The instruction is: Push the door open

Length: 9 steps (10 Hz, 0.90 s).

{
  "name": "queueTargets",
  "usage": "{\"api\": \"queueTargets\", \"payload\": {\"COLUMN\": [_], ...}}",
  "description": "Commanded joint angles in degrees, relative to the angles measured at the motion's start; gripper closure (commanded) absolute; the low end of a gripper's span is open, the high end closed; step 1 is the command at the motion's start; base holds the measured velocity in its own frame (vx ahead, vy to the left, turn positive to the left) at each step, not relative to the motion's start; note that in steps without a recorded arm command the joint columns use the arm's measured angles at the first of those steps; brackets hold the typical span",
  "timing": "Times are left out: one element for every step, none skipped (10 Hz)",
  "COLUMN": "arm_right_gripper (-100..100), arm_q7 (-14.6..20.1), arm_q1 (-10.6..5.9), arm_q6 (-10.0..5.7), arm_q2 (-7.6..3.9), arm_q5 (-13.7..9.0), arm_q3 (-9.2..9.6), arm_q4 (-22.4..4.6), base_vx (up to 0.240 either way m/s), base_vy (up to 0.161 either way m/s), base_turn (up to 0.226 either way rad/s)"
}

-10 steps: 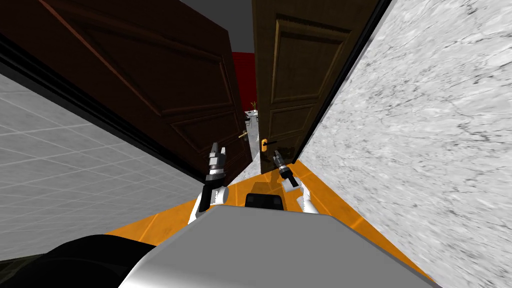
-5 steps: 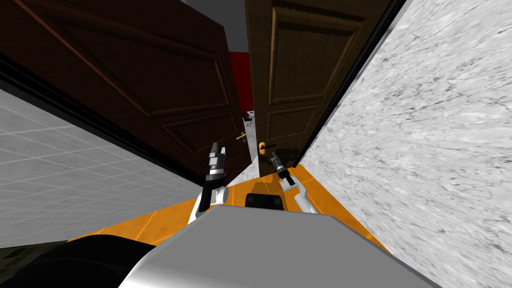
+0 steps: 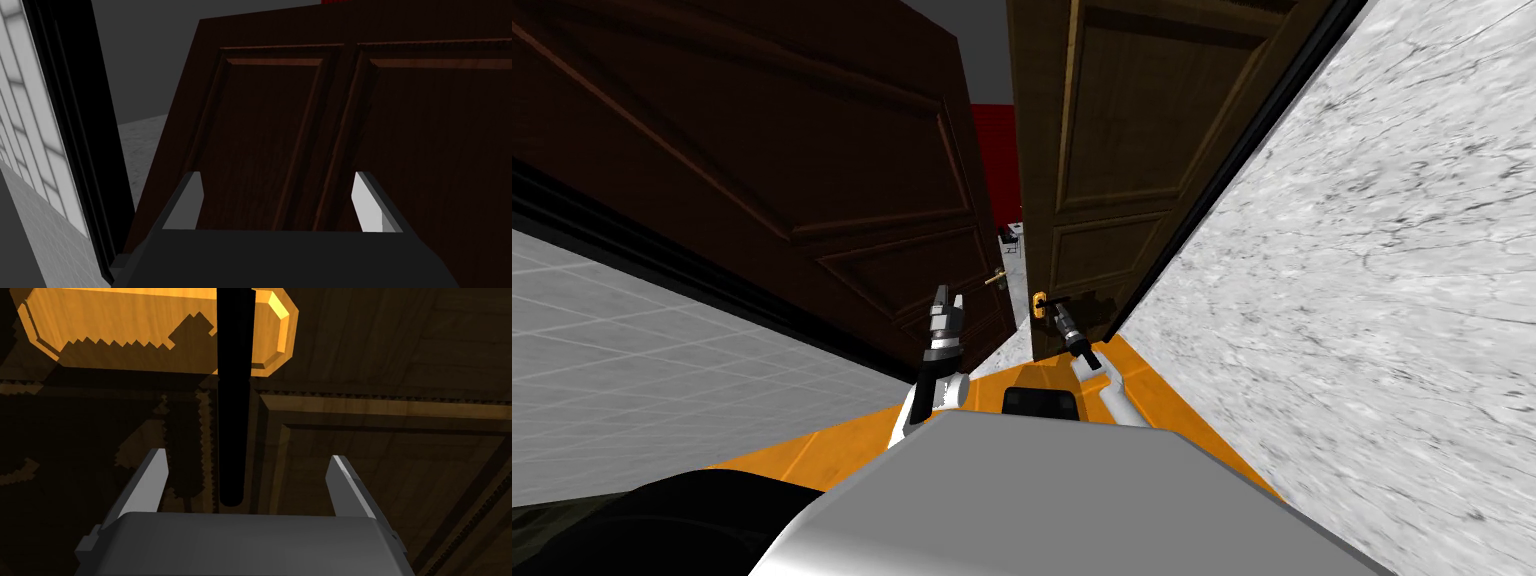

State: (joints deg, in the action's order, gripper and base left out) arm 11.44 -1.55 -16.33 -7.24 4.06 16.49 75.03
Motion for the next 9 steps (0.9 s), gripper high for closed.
{"api": "queueTargets", "payload": {"arm_right_gripper": [-100,-100,-100,-100,-100,100,100,100,100], "arm_q7": [-0.2,-0.3,-0.3,-0.4,-0.4,-0.4,-0.4,-0.4,-0.4], "arm_q1": [-0.42,-0.66,-0.86,-1.06,-0.90,-0.90,-0.90,-0.90,-0.90], "arm_q6": [-0.22,-0.33,-0.42,-0.51,-0.42,-0.42,-0.42,-0.42,-0.42], "arm_q2": [0.27,0.44,0.58,0.72,0.63,0.63,0.63,0.63,0.63], "arm_q5": [-0.1,-0.1,-0.2,-0.2,-0.2,-0.2,-0.2,-0.2,-0.2], "arm_q3": [-0.38,-0.59,-0.77,-0.96,-0.82,-0.82,-0.82,-0.82,-0.82], "arm_q4": [-0.8,-1.2,-1.6,-1.9,-1.6,-1.6,-1.6,-1.6,-1.6], "base_vx": [0.186,0.190,0.206,0.206,0.090,-0.012,-0.026,-0.013,0.000], "base_vy": [0.066,0.051,0.049,0.033,0.009,-0.001,-0.005,-0.004,0.000], "base_turn": [0.041,0.025,0.030,0.023,0.005,-0.004,0.007,0.012,0.000]}}
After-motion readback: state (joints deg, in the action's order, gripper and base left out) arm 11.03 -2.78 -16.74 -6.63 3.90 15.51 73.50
